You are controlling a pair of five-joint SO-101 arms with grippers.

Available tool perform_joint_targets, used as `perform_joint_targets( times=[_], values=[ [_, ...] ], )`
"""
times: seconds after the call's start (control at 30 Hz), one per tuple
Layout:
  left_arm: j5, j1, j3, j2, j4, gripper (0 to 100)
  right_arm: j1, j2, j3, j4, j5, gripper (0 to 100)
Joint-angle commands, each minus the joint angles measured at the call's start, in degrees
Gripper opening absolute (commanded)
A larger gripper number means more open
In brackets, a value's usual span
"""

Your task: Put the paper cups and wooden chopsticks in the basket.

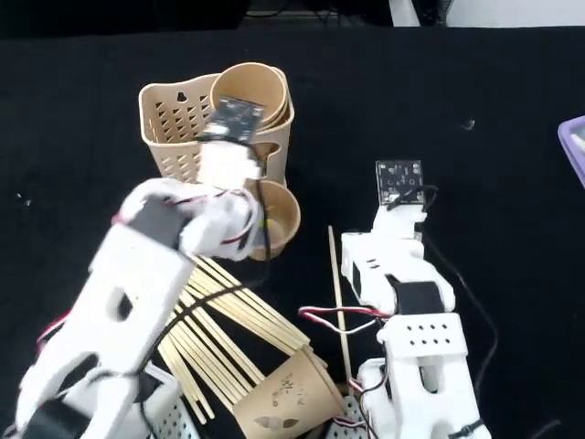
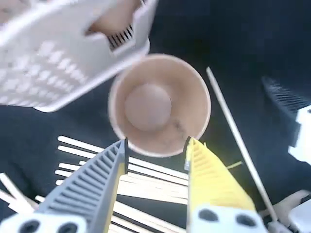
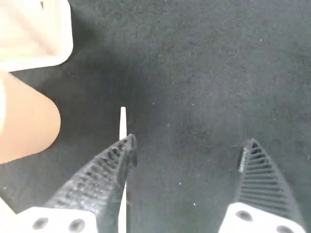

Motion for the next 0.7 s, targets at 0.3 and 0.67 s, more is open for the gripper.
perform_joint_targets(
  times=[0.3, 0.67],
  values=[
    [-0.44, -33.36, 19.47, -32.53, -13.36, 21, 1.14, -1.89, -13.76, 10.20, -1.93, 33.8],
    [0.09, -54.99, 56.57, -34.55, -44.13, 21, -13.36, -1.45, -32.57, 21.80, -0.44, 33.8]
  ],
)
